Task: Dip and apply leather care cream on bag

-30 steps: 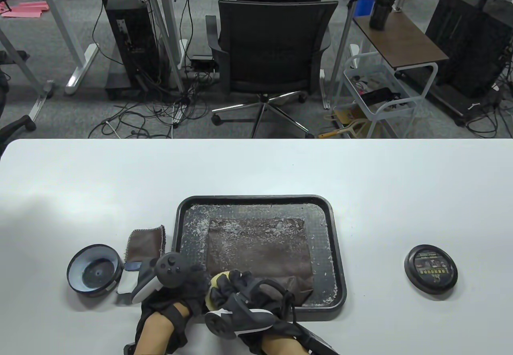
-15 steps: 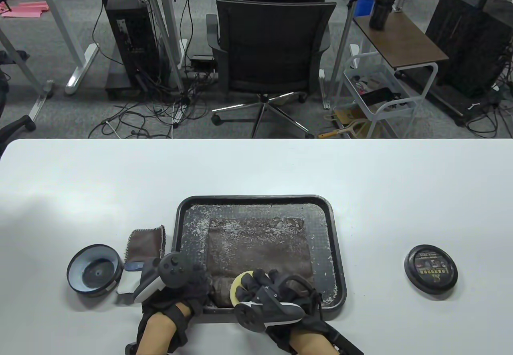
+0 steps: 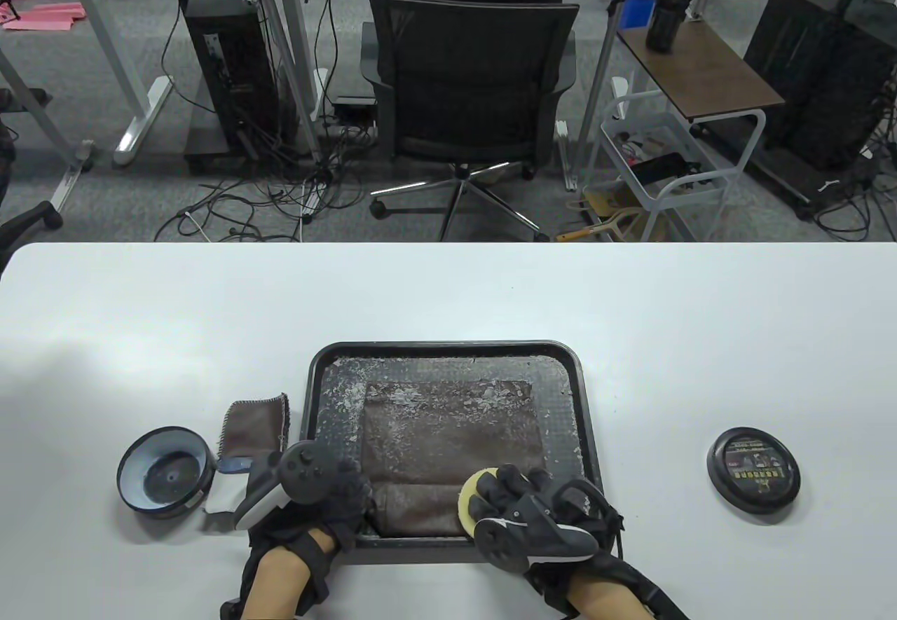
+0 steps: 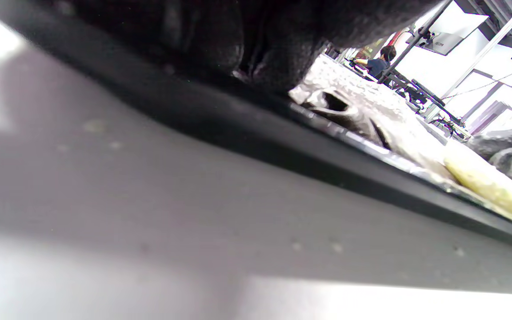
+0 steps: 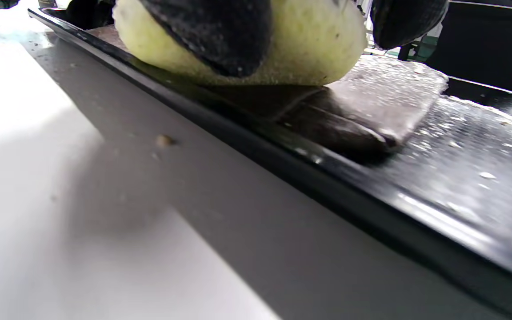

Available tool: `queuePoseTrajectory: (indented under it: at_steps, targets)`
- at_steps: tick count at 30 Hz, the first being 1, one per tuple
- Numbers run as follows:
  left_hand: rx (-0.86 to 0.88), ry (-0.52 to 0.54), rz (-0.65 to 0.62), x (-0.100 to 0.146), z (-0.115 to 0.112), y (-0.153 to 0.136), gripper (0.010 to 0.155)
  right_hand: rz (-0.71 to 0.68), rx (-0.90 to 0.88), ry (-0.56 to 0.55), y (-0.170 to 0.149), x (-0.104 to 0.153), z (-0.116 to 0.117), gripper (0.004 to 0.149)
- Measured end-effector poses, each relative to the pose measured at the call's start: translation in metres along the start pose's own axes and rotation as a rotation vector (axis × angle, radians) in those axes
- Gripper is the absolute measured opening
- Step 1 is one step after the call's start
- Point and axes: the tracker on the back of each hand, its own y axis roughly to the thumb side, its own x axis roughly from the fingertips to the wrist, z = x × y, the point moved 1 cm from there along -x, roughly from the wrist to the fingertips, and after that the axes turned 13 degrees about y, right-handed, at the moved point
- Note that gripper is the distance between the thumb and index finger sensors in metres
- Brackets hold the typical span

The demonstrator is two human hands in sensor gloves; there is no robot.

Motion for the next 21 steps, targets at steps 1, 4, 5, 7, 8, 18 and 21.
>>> queuePoseTrajectory:
  at_steps: [1, 4, 5, 7, 8, 18, 21]
  targets:
    - [0.000, 0.000, 0.001, 0.000, 0.000, 0.000, 0.050, 0.001, -0.005, -0.001, -0.003, 0.002, 0.001, 0.054]
    - [-0.001, 0.001, 0.001, 0.000, 0.000, 0.000, 0.050, 0.006, -0.012, -0.006, -0.010, 0.007, 0.003, 0.054]
    - [-0.001, 0.002, 0.001, 0.000, 0.000, 0.000, 0.050, 0.009, -0.015, -0.008, -0.014, 0.011, 0.004, 0.054]
    - [-0.001, 0.003, 0.002, 0.000, 0.000, 0.000, 0.050, 0.018, -0.033, -0.009, -0.021, 0.015, 0.007, 0.054]
    - [0.001, 0.004, 0.002, 0.000, 0.000, 0.000, 0.050, 0.026, -0.046, -0.003, -0.024, 0.017, 0.008, 0.054]
    - [0.002, 0.004, 0.004, 0.000, 0.000, 0.000, 0.050, 0.086, -0.050, 0.037, -0.043, 0.030, 0.017, 0.053]
    - [0.002, 0.002, 0.004, 0.001, 0.000, -0.001, 0.050, 0.116, -0.003, 0.059, -0.043, 0.031, 0.015, 0.053]
